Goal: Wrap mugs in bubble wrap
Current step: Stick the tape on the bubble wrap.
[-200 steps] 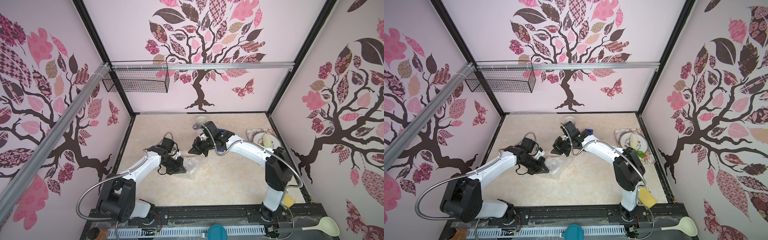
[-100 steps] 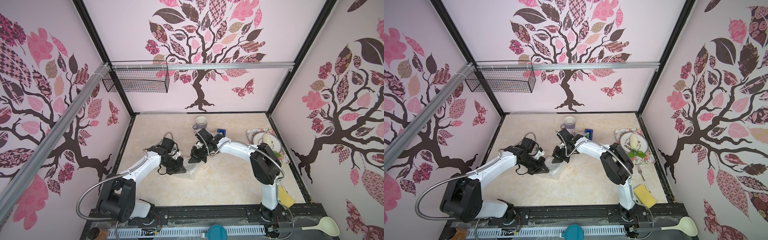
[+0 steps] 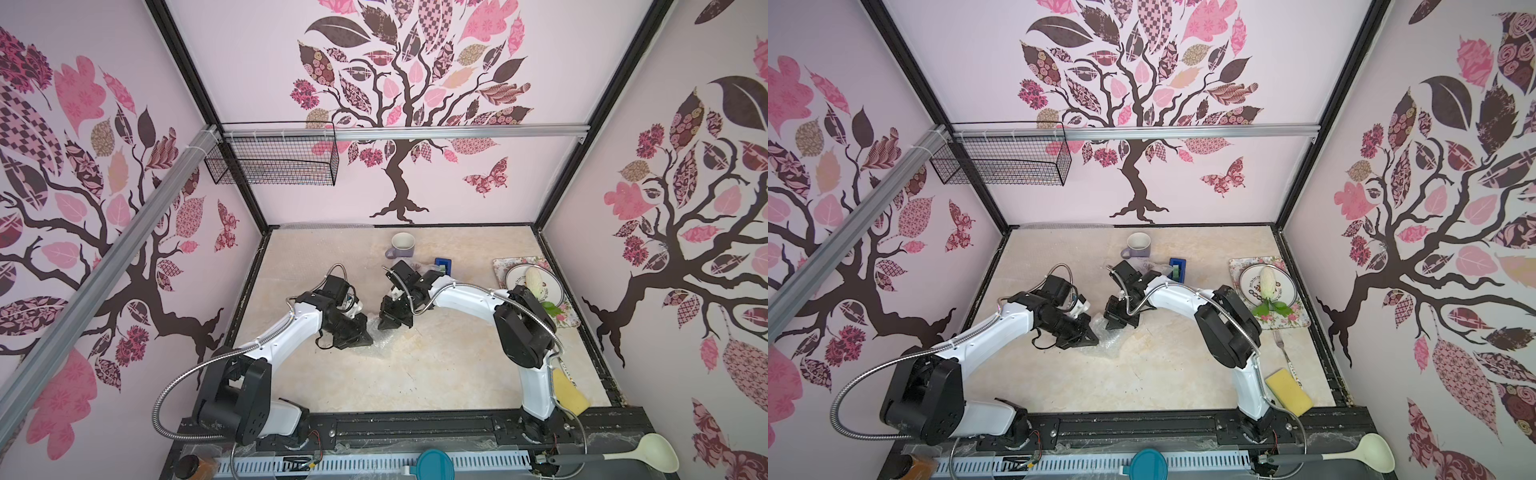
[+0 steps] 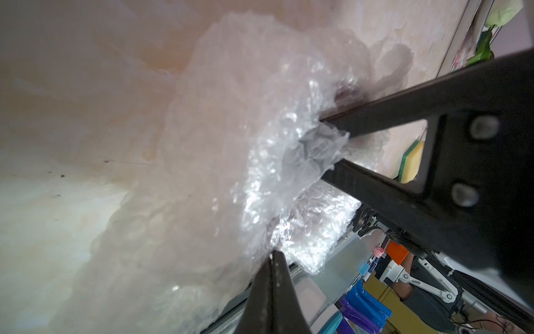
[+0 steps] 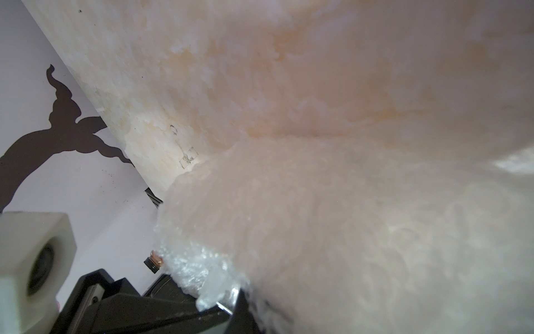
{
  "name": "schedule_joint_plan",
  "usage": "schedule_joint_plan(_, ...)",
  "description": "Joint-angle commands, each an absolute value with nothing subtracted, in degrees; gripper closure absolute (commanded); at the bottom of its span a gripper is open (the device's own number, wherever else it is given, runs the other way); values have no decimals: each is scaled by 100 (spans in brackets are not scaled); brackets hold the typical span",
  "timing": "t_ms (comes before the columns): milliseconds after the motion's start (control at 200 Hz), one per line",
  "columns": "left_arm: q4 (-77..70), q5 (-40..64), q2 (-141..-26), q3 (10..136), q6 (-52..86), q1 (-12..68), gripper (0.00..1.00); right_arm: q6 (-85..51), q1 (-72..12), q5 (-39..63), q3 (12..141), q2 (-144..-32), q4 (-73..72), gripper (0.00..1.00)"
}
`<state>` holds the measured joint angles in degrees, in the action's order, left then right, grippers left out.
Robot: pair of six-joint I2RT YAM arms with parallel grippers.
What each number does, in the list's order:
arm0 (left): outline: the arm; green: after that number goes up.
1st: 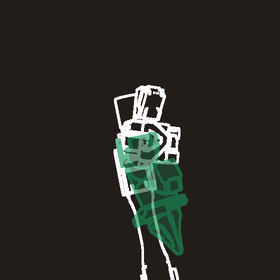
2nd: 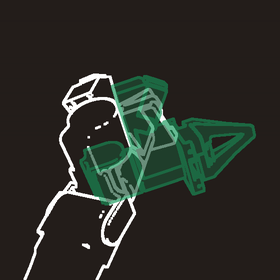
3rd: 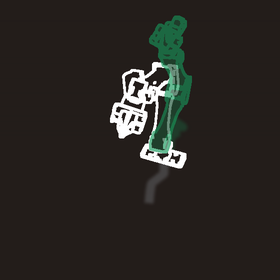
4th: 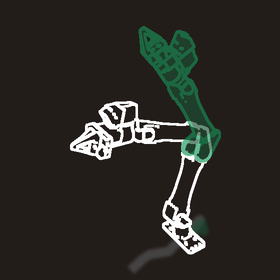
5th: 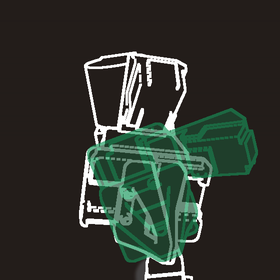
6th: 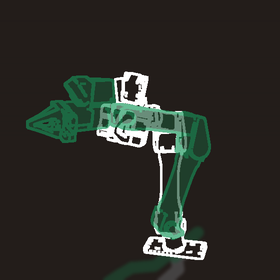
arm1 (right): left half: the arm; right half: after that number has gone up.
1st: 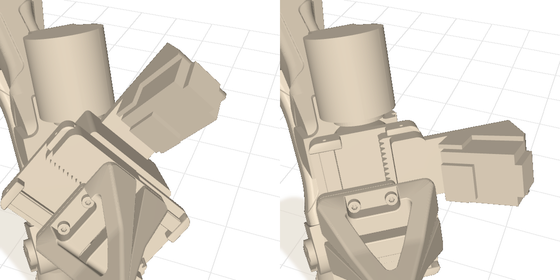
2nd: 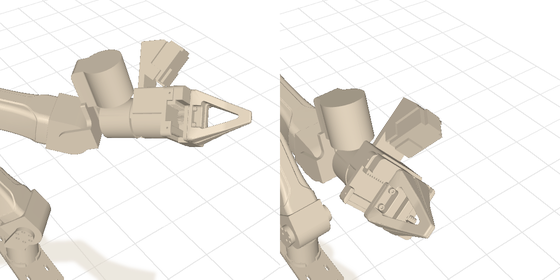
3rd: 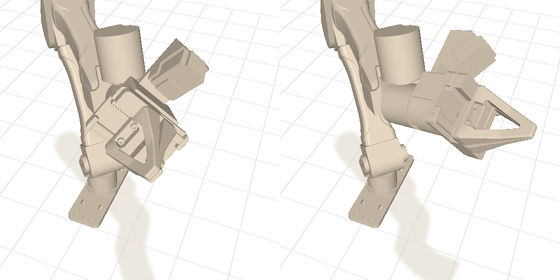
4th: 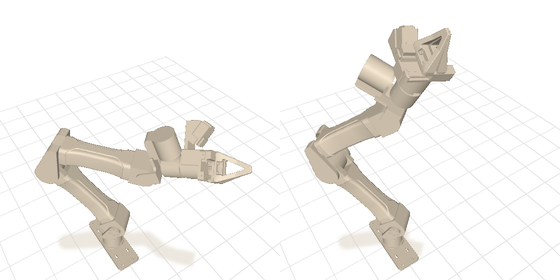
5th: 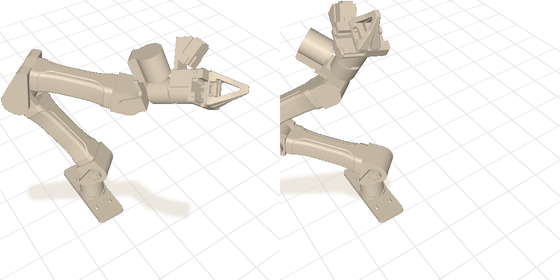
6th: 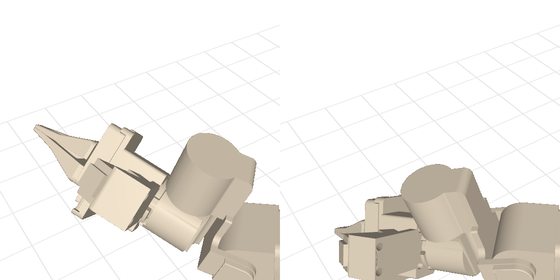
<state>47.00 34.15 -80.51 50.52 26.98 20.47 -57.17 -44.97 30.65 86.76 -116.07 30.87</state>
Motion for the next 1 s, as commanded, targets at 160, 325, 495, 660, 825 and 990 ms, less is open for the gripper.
schedule_joint_plan(160, 4455, 3373, -7648, 5231, 2897, 2030, 100, -5632, -4449, 2399, 9050, -11184, 3500, 87)
schedule_joint_plan(325, 4574, 3530, -7188, 5418, 3132, 1947, 100, -5552, -4440, 2461, 9256, -10936, 3779, 81)
schedule_joint_plan(495, 4733, 3624, -7059, 5430, 3101, 1785, 100, -5626, -4393, 2539, 9216, -10578, 3647, 75)
schedule_joint_plan(660, 4996, 3102, -7157, 6229, 2958, 1553, 94, -5361, -4125, 2354, 9309, -10099, 3741, 70)
schedule_joint_plan(825, 4978, 2093, -7337, 6989, 2970, 934, 69, -4642, -3674, 1534, 8773, -9155, 4040, 44)
schedule_joint_plan(990, 5066, 1497, -7475, 6854, 3106, 185, 66, -4696, -3542, 1669, 7212, -8308, 3565, 14)
